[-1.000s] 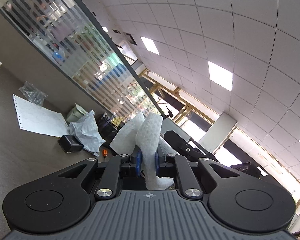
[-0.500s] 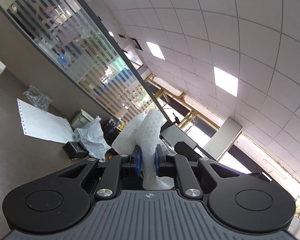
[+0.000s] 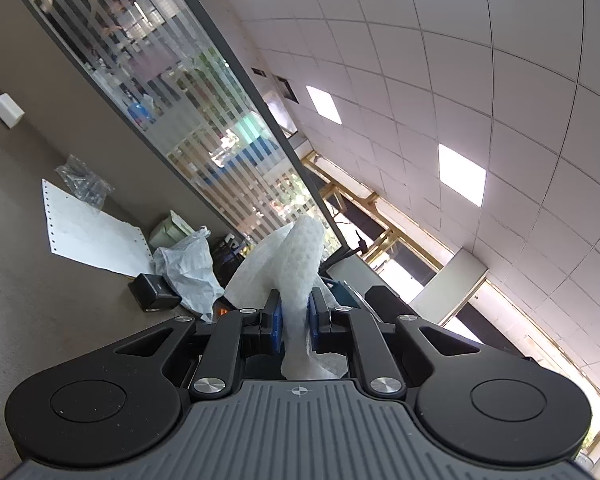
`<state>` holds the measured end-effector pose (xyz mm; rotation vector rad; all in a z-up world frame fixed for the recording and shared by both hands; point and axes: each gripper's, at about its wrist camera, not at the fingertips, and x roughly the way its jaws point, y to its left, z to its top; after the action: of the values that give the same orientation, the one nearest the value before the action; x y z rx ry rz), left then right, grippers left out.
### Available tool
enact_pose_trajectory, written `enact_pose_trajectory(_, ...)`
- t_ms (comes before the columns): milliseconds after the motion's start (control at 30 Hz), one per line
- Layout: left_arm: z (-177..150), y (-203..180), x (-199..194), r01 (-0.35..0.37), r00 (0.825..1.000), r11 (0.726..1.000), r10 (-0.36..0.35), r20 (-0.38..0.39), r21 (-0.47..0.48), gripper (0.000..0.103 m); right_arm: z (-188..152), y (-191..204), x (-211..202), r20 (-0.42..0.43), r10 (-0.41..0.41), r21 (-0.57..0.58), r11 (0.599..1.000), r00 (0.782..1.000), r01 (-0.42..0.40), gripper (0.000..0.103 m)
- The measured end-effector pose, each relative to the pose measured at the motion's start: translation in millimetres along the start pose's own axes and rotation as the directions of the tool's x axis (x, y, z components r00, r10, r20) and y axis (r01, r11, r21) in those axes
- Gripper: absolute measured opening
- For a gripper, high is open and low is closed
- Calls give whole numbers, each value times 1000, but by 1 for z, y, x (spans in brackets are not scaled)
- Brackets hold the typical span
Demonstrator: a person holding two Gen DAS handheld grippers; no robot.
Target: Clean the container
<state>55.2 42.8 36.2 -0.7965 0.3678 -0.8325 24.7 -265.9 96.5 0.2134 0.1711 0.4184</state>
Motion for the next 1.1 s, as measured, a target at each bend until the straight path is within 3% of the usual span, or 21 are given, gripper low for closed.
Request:
enact_pose_trajectory(233, -6, -13, -7, 10, 1000, 999, -10, -23, 33, 16, -1, -3, 0, 3, 9, 11, 1000, 1000, -9, 103)
enact_pose_trajectory(667, 5, 3, 8, 43, 999, 999, -43, 6, -28, 16, 0, 0, 0, 6, -3, -3, 1000, 1000, 3, 103)
enact_pose_trajectory(1100, 3, 10, 19, 31, 999, 998, -29, 26, -63, 17, 0, -2, 0, 8, -2, 1, 1000, 1000, 2, 103)
